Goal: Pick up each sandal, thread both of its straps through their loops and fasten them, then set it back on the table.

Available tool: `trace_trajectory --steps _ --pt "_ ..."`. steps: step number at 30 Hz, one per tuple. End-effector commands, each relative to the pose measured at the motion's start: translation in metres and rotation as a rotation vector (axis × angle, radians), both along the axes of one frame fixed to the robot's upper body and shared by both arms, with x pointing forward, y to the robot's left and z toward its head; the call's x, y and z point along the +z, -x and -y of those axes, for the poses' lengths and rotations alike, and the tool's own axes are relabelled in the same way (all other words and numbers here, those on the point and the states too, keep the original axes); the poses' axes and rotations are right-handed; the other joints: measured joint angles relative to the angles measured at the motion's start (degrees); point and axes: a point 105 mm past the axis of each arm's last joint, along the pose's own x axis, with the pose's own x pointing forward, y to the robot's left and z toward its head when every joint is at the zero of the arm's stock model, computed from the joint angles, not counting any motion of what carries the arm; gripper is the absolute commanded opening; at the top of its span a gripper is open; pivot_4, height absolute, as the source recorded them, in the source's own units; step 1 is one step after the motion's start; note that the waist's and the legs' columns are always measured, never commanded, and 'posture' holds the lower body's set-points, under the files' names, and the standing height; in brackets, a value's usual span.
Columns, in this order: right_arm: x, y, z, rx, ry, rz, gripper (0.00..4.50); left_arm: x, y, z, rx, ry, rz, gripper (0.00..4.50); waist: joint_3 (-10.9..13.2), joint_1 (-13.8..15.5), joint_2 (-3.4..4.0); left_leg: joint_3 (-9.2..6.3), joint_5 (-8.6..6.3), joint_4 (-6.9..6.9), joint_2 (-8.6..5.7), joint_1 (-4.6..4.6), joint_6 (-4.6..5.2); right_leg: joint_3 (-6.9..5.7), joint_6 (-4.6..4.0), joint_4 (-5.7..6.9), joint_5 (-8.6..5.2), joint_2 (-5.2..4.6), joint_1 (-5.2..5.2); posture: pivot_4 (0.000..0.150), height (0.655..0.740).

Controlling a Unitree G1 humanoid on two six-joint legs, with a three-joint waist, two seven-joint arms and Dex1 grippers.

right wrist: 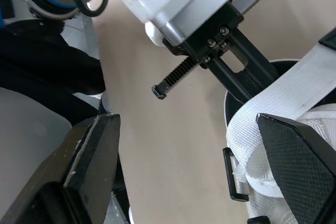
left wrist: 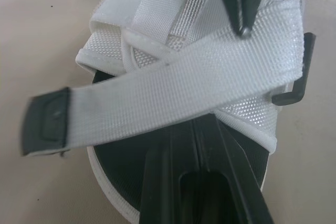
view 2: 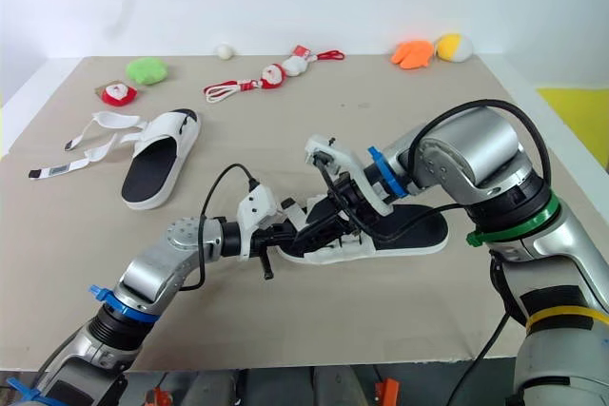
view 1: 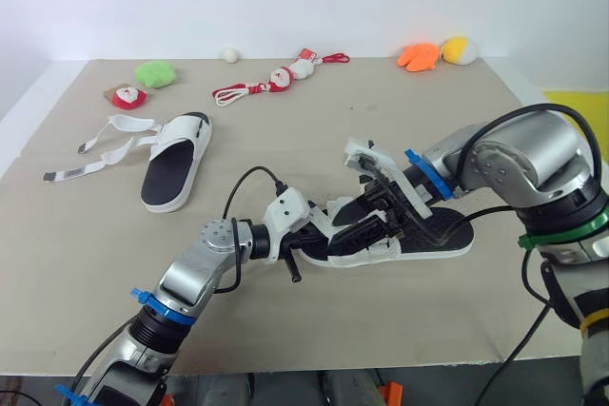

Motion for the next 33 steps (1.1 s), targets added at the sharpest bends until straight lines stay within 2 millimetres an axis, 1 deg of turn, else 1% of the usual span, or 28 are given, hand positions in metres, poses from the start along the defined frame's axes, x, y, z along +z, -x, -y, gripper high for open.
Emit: trace_trajectory --steps 1,6,11,17,20,22,27,33 --pt "0.012 -0.011 -0.004 -0.02 -0.027 0.102 4.47 -0.015 0.004 0.0 0.007 -0.03 -0.053 0.0 0.0 0.0 0.0 0.0 0.0 0.0 0.0 0.0 0.0 0.0 0.0 0.0 0.0 0.0 0.0 0.15 0.74" --pt "0.01 -0.022 -0.002 -0.078 -0.017 0.103 4.47 -0.015 0.003 0.0 0.011 -0.027 -0.053 0.0 0.0 0.01 0.0 0.0 0.0 0.04 -0.01 0.0 0.0 -0.01 0.01 0.0 0.01 0.0 0.02 0.15 0.74" --pt "0.0 -0.016 -0.002 -0.069 0.008 0.063 4.47 -0.015 0.003 0.0 0.012 -0.025 -0.051 0.0 0.0 0.01 0.0 -0.01 0.0 0.04 0.0 -0.01 0.0 -0.01 0.01 0.0 0.01 0.0 0.02 0.15 0.74" --pt "-0.005 -0.007 -0.006 -0.043 0.015 0.029 4.47 -0.014 0.002 0.001 0.01 -0.024 -0.049 0.0 0.0 0.03 0.0 -0.01 0.0 0.06 -0.01 -0.01 0.0 -0.01 0.02 0.0 0.02 0.0 0.03 0.15 0.74" --pt "-0.01 -0.008 -0.006 -0.051 0.028 0.028 4.47 -0.014 0.003 0.002 0.009 -0.023 -0.049 0.0 0.0 0.02 0.0 -0.01 0.0 0.07 -0.01 -0.01 0.0 -0.01 0.02 0.0 0.02 -0.01 0.03 0.15 0.74" --pt "-0.012 -0.014 -0.006 -0.08 0.033 0.052 4.47 -0.015 0.002 0.002 0.01 -0.023 -0.049 0.0 0.0 0.02 0.0 -0.01 0.0 0.09 -0.01 -0.01 0.0 -0.01 0.03 0.0 0.02 0.0 0.04 0.15 0.74" --pt "-0.005 -0.044 -0.007 -0.208 0.015 0.14 4.47 -0.014 0.002 0.002 0.012 -0.021 -0.049 0.0 0.0 0.01 0.0 -0.01 0.0 0.16 0.0 -0.01 0.0 -0.01 0.06 0.0 0.07 0.0 0.05 0.15 0.74" --pt "0.005 -0.058 -0.009 -0.251 -0.019 0.182 4.47 -0.014 0.002 0.003 0.013 -0.018 -0.048 0.0 0.0 0.02 0.0 -0.01 0.0 0.21 -0.01 -0.03 0.0 -0.01 0.04 0.0 0.09 0.0 0.06 0.15 0.74"
